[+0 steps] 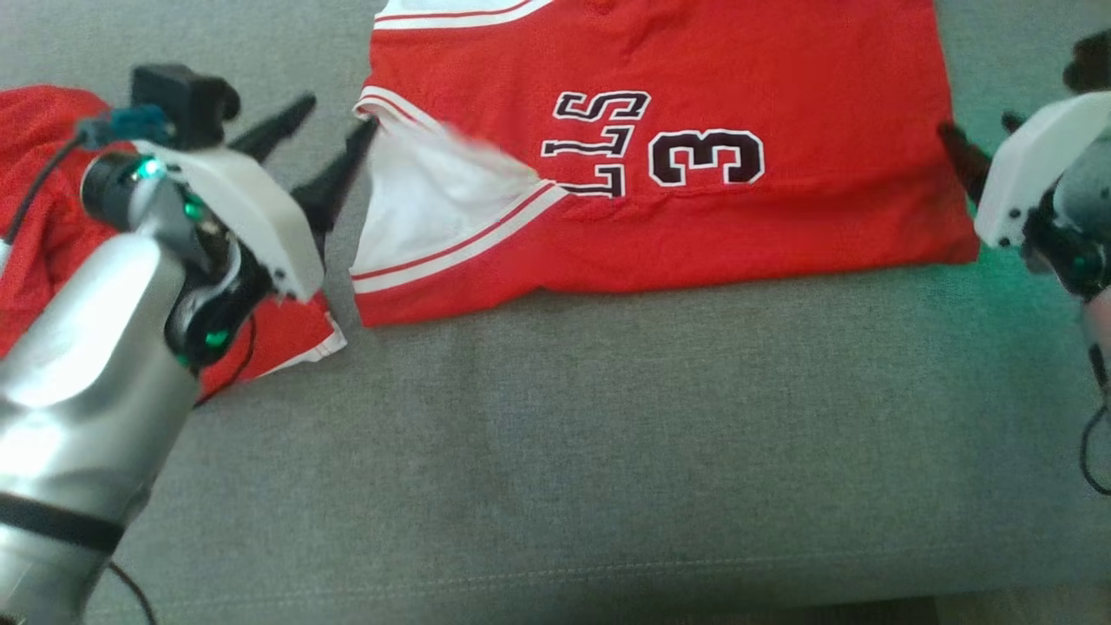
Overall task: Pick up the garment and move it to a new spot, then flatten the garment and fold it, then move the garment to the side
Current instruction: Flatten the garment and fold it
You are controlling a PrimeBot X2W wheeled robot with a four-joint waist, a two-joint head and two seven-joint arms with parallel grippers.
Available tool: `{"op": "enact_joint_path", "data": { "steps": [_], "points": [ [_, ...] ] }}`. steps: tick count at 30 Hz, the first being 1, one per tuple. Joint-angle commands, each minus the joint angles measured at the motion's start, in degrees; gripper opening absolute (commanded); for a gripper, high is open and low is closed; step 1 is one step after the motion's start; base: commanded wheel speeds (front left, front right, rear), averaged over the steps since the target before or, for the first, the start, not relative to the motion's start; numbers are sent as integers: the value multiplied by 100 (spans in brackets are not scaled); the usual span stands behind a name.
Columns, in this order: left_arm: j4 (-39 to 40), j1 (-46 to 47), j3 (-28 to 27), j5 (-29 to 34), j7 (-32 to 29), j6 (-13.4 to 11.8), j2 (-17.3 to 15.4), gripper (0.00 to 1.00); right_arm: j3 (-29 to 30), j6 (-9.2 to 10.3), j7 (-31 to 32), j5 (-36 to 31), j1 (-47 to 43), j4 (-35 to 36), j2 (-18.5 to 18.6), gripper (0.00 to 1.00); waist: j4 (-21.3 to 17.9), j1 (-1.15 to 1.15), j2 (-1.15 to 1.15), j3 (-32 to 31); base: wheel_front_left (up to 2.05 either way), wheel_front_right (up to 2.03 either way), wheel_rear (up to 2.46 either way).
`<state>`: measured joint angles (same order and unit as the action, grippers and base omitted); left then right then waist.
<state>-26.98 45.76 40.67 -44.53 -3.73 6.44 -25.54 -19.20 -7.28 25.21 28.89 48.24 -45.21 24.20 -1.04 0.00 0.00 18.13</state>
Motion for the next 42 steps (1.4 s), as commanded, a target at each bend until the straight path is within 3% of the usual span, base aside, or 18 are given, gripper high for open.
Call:
{"op": "enact_joint_path", "data": {
  "steps": [1,9,17,23,32,42],
  "points": [
    [105,320,-325,-1,97,-36,-165,100,14,-21,-115,-55,106,145,12,100,-12,0,0,-14,0,0,0],
    [-287,146,-932,-147,1584,-562,418,100,379,-21,-2105,-312,-177,231,-442,100,-23,0,0,-408,0,0,0],
    [534,-891,-1644,269,1869,-1106,877,100,495,-21,-3763,-625,-1149,605,-721,100,19,0,0,-939,0,0,0],
    [1179,-2059,-2032,1028,1871,-1249,1337,100,937,-21,-4006,-1101,-2046,1199,-1022,100,13,0,0,-1276,0,0,0],
    [1140,-3385,-2160,1913,1872,-1178,1900,100,1834,-21,-4019,-1889,-3426,2402,-1712,100,-43,0,0,-1597,0,0,0],
    [894,-3607,-2546,2433,1872,-1104,2104,100,1990,-21,-4015,-2239,-3727,2814,-1965,100,-167,0,0,-1465,0,0,0]
  ]
}}
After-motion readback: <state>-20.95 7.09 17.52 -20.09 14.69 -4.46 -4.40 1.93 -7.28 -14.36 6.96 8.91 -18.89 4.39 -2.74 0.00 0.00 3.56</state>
